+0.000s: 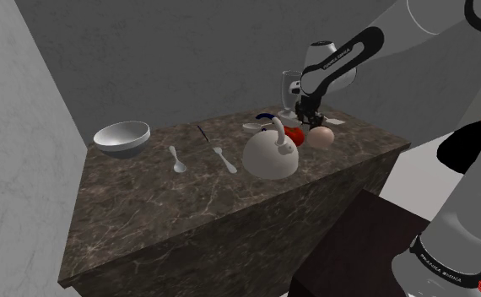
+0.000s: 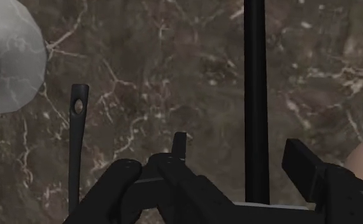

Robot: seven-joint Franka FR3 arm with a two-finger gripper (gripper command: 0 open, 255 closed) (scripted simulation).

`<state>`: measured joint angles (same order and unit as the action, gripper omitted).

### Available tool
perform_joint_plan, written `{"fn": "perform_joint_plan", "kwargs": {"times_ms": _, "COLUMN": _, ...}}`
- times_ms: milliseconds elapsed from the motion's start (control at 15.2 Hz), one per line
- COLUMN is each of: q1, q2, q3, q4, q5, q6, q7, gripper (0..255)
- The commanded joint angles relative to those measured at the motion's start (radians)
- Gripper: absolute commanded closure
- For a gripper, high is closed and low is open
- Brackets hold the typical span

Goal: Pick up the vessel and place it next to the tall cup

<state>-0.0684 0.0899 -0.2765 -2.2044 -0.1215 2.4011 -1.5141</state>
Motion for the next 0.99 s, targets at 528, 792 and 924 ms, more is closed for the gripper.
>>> {"fn": "perform_joint_plan", "kwargs": {"times_ms": 528, "q1": 0.010, "q2": -0.079, "q3": 0.005, "q4": 0.026, "q5": -0.019, "q6": -0.119, "q7": 0.014, "gripper": 0}}
{"fn": "perform_joint_plan", "kwargs": {"times_ms": 792, "q1": 0.010, "q2": -0.079, "q3": 0.005, "q4": 0.026, "q5": -0.019, "q6": -0.119, "q7": 0.014, "gripper": 0}}
{"fn": "perform_joint_plan", "kwargs": {"times_ms": 924, "q1": 0.010, "q2": -0.079, "q3": 0.005, "q4": 0.026, "q5": -0.019, "q6": -0.119, "q7": 0.014, "gripper": 0}}
